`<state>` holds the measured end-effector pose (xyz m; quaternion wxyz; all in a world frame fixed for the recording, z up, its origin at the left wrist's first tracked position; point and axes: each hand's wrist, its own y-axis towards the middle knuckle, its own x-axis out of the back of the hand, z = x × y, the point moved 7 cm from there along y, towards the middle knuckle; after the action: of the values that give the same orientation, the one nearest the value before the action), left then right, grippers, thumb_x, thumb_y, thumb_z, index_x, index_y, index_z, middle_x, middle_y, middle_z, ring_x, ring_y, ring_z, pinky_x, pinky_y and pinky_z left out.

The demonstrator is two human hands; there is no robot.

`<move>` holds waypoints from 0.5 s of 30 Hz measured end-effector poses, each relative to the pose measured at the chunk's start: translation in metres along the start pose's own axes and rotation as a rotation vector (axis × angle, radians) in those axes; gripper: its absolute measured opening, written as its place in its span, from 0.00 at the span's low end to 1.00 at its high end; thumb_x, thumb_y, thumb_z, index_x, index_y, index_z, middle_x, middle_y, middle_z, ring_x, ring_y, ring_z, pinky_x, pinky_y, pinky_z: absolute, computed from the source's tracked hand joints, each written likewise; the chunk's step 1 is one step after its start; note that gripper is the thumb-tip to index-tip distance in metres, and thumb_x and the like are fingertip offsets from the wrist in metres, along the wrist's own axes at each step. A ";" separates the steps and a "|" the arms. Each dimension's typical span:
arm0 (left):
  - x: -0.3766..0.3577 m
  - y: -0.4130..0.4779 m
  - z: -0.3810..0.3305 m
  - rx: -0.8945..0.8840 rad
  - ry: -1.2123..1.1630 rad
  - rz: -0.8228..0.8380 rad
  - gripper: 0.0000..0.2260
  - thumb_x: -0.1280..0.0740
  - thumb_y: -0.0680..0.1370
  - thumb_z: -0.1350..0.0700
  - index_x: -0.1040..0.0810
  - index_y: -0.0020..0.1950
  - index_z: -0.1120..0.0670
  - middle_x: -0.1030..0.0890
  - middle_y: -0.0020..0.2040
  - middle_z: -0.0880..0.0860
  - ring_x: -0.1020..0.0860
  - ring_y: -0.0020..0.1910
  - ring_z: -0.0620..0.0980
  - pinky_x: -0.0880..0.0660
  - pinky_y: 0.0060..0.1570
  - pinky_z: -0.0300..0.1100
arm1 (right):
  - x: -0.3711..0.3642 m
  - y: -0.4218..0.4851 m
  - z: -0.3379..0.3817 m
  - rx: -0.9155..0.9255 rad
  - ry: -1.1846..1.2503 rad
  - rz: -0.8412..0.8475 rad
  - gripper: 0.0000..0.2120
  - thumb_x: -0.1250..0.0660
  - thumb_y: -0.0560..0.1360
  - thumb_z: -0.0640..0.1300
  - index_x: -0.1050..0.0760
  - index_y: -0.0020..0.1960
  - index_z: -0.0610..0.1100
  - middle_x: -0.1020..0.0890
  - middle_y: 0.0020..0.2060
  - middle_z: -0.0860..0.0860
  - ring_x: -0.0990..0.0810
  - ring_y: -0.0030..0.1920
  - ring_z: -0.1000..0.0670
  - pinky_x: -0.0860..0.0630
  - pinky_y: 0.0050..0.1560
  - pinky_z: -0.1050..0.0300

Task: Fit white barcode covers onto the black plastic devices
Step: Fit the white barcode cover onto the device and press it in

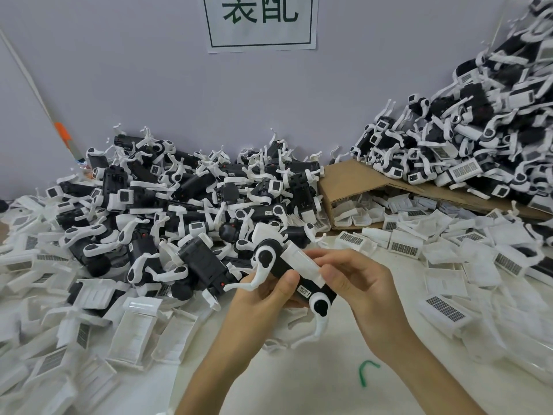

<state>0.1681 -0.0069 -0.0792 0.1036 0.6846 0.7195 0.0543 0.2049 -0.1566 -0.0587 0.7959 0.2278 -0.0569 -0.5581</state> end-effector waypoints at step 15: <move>-0.003 0.002 -0.005 -0.129 0.263 0.026 0.25 0.42 0.77 0.37 0.19 0.52 0.57 0.16 0.47 0.55 0.18 0.50 0.51 0.23 0.50 0.40 | -0.008 -0.001 -0.017 -0.136 -0.021 0.131 0.22 0.25 0.70 0.54 0.22 0.61 0.49 0.16 0.55 0.48 0.18 0.57 0.49 0.22 0.52 0.59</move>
<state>0.1695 -0.0099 -0.0739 0.0513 0.6729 0.7129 0.1909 0.2065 -0.1447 -0.0731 0.8438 0.1631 -0.0419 -0.5095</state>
